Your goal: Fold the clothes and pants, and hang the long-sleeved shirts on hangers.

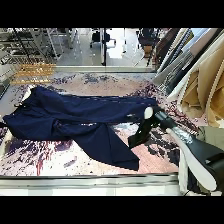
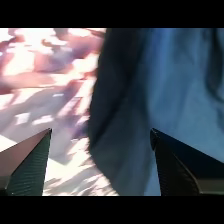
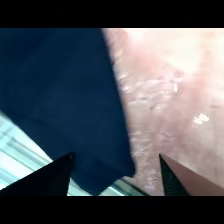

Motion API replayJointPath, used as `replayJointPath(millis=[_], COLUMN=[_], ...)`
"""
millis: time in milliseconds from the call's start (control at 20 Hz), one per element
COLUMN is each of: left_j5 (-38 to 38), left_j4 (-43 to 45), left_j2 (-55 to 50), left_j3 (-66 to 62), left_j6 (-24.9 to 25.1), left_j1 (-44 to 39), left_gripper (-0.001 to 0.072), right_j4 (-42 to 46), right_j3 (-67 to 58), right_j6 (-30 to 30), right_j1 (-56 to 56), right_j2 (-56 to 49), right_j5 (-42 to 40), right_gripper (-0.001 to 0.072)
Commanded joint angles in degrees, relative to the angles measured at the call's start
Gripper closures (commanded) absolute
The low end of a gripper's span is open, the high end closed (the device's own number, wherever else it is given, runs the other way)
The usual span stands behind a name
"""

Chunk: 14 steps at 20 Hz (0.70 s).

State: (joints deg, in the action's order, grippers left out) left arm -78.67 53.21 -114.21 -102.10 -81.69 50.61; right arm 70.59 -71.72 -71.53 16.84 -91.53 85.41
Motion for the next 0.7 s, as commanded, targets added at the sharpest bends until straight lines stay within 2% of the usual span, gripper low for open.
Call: replayJointPath(millis=[0, 200, 250, 300, 350, 400, 450, 500, 550, 600, 650], left_j5=[1.5, 3.0, 3.0, 3.0, 2.9, 2.6, 2.1, 1.1, -0.3, -1.7, -3.0], left_j4=[-4.4, -4.4, -4.4, -4.4, -4.4, -4.5, -4.5, -4.5, -5.2, -7.2, -10.3], left_j2=[-1.9, -2.2, -2.2, -2.2, -2.2, -2.2, -2.1, -2.1, -1.9, -1.5, -0.7], left_j3=[0.2, 0.2, 0.2, 0.2, 0.2, 0.2, 0.2, 0.2, 0.2, 0.2, 0.2], left_j6=[1.1, 0.9, 0.9, 0.9, 0.9, 0.9, 0.9, 1.0, 1.2, 2.8, 4.3], left_j1=[-2.0, -4.2, -4.5, -4.9, -4.9, -5.0, -5.0, -4.9, -4.8, -4.5, -4.1], left_gripper=[0.0043, 0.0473, 0.0631, 0.0697, 0.0698, 0.0698, 0.0698, 0.0698, 0.0698, 0.0697, 0.0698], right_j4=[3.1, 5.6, 6.1, 6.7, 7.1, 7.2, 7.3, 7.2, 7.1, 6.7, 6.2], right_j3=[2.6, 4.6, 5.3, 6.0, 6.6, 7.1, 7.3, 7.3, 7.3, 7.3, 7.2], right_j6=[0.3, -0.7, -2.5, -4.0, -5.1, -5.5, -5.5, -5.6, -5.6, -5.6, -5.6], right_j1=[7.7, 11.5, 11.5, 11.2, 10.9, 10.9, 10.9, 11.0, 11.1, 11.1, 11.0], right_j2=[0.4, 0.3, 0.2, 0.2, 0.2, 0.2, 0.2, 0.2, 0.2, 0.4, 1.2], right_j5=[-1.7, -6.1, -8.0, -9.3, -10.4, -10.6, -10.4, -10.4, -10.3, -10.2, -10.4], right_gripper=[0.0061, 0.0062, 0.0066, 0.0072, 0.0081, 0.0167, 0.0364, 0.0522, 0.0628, 0.0701, 0.0702])
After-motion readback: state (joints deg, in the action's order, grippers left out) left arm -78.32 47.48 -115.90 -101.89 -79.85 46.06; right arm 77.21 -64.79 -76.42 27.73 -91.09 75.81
